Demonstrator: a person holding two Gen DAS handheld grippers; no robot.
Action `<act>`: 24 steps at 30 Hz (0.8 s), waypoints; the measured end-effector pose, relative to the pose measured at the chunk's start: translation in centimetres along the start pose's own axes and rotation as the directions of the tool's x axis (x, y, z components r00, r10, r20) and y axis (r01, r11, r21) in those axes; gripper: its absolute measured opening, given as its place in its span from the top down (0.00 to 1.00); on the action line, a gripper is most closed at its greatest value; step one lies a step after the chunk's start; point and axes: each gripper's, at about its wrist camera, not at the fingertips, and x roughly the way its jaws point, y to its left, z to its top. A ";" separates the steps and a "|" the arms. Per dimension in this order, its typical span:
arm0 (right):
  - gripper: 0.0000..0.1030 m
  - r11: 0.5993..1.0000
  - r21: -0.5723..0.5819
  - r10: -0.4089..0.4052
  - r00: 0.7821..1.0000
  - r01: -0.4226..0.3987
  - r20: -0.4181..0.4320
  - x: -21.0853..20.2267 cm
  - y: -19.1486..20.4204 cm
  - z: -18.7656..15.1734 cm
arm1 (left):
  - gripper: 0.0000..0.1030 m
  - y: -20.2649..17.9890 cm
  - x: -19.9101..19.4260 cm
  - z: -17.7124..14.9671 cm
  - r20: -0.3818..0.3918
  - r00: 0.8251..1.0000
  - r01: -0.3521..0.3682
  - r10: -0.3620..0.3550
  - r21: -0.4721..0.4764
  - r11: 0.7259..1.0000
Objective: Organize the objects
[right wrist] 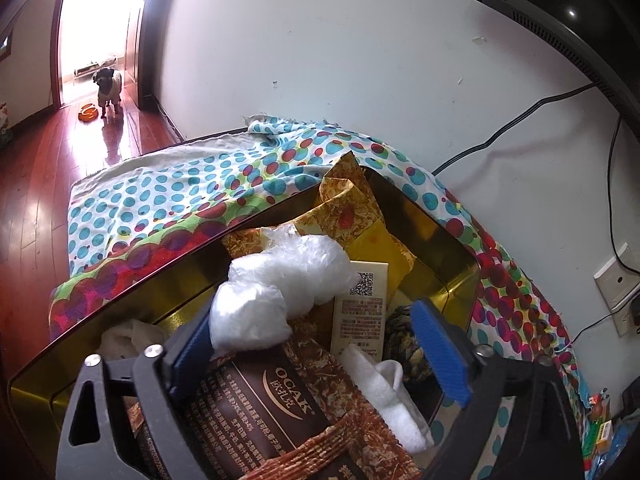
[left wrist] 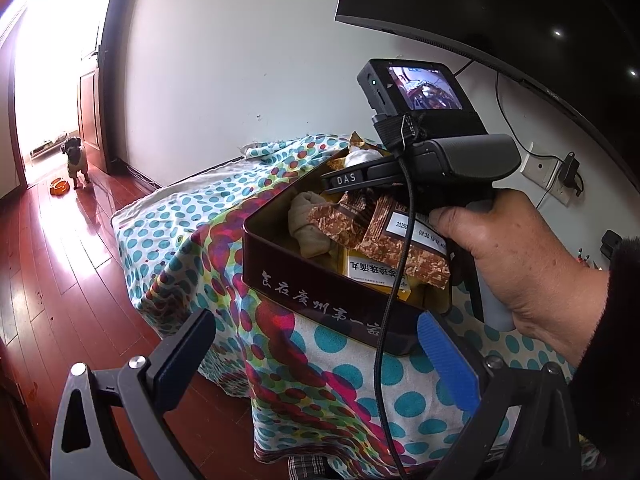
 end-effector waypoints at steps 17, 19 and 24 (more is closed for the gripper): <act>0.00 0.971 0.239 -0.073 0.982 0.029 0.175 -11.1 -8.3 -5.4 | 0.00 -1.9 -1.5 -0.3 0.055 0.998 -0.025 0.021 0.062 0.998; 0.00 0.956 0.294 -0.065 0.982 0.010 0.178 -12.2 -9.9 -7.4 | 0.00 -2.4 -1.7 -0.4 0.059 0.998 -0.038 0.033 0.079 0.996; 0.00 0.917 0.398 -0.050 0.980 -0.031 0.192 -14.9 -12.2 -11.7 | 0.00 -4.2 -3.7 -0.3 0.111 0.991 -0.086 0.076 0.093 0.992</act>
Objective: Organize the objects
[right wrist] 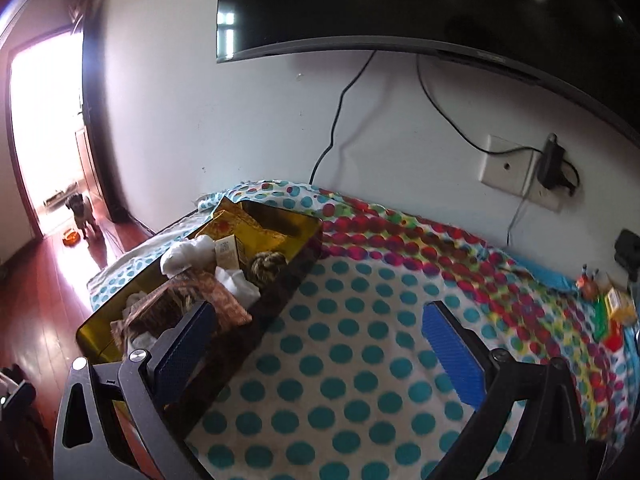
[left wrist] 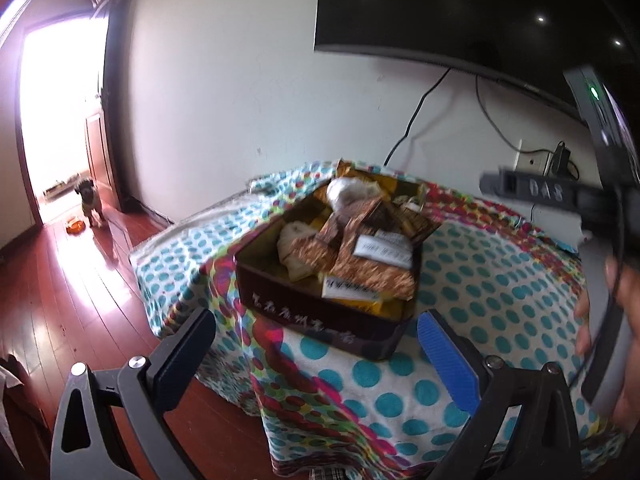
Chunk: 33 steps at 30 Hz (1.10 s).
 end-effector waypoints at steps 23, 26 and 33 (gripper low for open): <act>0.00 0.995 0.081 0.052 0.990 -0.063 0.134 -15.5 -4.4 -4.1 | 0.00 -5.7 -14.2 2.1 0.067 0.998 -0.018 0.015 0.052 0.998; 0.00 0.994 0.080 0.061 0.988 -0.073 0.143 -16.3 -4.6 -4.2 | 0.00 -5.8 -14.6 2.1 0.059 0.998 -0.019 0.016 0.048 0.999; 0.00 0.994 0.069 0.075 0.984 -0.087 0.159 -17.3 -4.5 -4.8 | 0.00 -5.9 -14.4 2.0 0.036 0.999 -0.035 0.034 0.030 0.999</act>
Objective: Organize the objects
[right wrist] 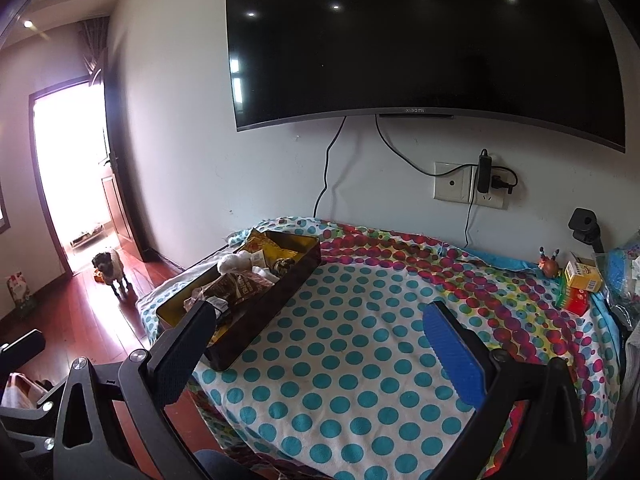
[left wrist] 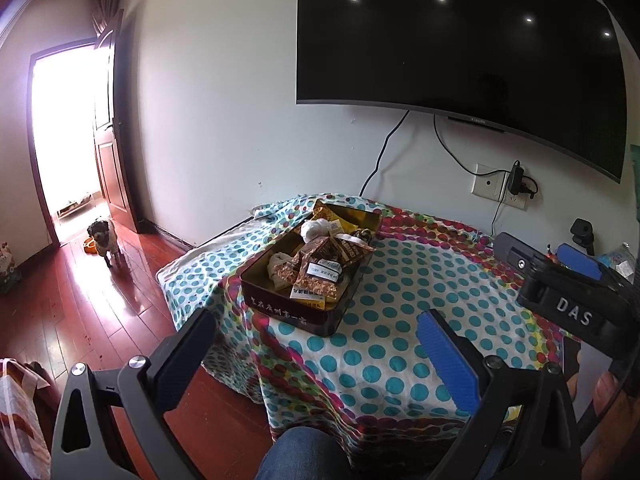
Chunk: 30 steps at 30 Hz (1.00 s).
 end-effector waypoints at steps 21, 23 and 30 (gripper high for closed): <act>0.00 0.985 -0.171 -0.013 0.999 0.019 0.035 -1.2 3.9 -0.8 | 0.00 1.0 0.0 -0.9 0.005 0.999 -0.046 0.046 -0.021 0.999; 0.00 0.976 -0.208 -0.053 0.997 0.063 0.055 -1.5 4.9 -0.5 | 0.00 1.3 -0.3 -1.0 0.015 0.998 -0.061 0.061 -0.031 0.998; 0.00 0.985 -0.173 -0.004 0.999 0.014 0.054 -2.0 5.5 0.2 | 0.00 1.4 -0.8 -1.2 0.021 0.997 -0.067 0.068 -0.024 0.997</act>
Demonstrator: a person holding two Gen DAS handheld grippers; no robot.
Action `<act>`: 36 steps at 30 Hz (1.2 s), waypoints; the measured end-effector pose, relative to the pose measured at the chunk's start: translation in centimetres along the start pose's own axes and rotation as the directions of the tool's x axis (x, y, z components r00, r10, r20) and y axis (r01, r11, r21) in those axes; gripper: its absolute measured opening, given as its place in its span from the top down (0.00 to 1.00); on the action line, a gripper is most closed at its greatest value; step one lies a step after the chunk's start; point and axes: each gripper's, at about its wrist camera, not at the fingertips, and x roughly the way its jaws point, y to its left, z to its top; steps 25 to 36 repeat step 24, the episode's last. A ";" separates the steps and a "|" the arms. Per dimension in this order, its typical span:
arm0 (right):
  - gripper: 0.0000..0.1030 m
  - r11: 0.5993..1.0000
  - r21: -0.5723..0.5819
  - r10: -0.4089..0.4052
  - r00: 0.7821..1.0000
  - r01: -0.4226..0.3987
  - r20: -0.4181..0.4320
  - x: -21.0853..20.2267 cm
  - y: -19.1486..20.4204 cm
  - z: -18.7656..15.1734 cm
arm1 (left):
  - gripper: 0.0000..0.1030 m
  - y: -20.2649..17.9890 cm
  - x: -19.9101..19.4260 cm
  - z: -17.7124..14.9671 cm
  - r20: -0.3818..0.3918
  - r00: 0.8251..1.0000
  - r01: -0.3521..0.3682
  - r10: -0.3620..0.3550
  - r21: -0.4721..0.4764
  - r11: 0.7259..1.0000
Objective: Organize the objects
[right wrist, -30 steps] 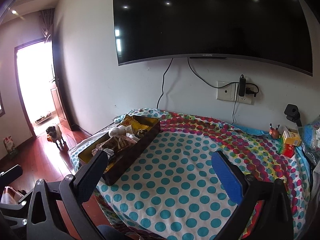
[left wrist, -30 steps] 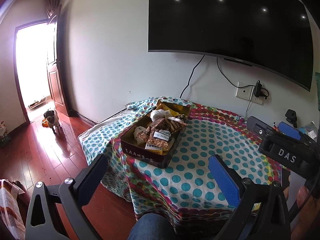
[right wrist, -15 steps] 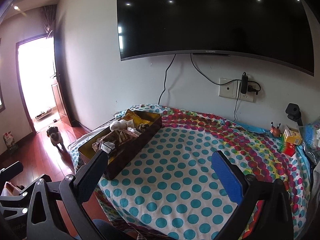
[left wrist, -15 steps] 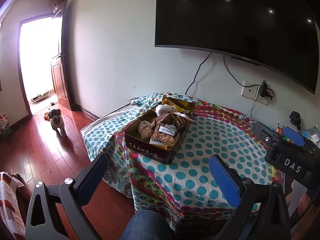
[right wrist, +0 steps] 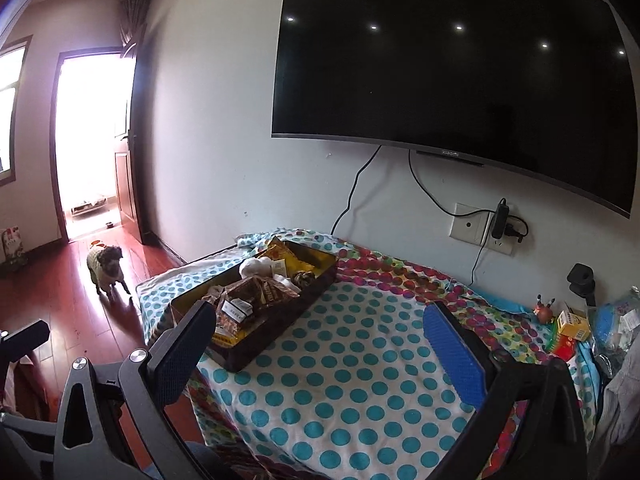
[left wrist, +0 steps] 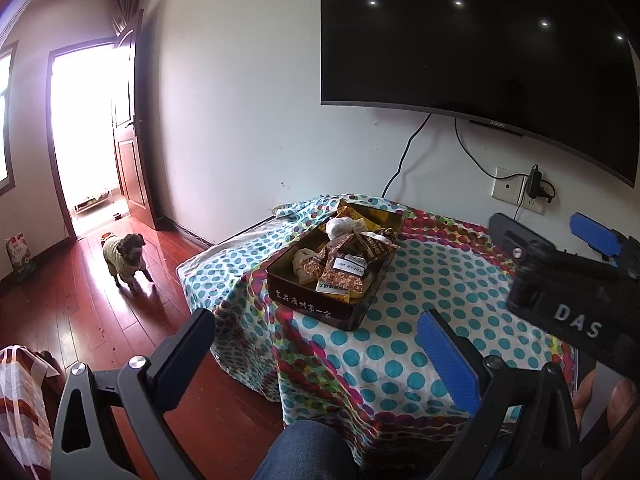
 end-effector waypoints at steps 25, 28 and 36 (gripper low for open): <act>0.00 1.000 -0.009 0.023 1.000 -0.023 -0.017 0.3 1.2 -0.1 | 0.00 -0.9 -0.1 -0.4 -0.011 1.000 -0.011 0.011 0.015 1.000; 0.00 1.000 -0.009 0.023 1.000 -0.023 -0.017 0.3 1.2 -0.1 | 0.00 -0.9 -0.1 -0.4 -0.011 1.000 -0.011 0.011 0.015 1.000; 0.00 1.000 -0.009 0.023 1.000 -0.023 -0.017 0.3 1.2 -0.1 | 0.00 -0.9 -0.1 -0.4 -0.011 1.000 -0.011 0.011 0.015 1.000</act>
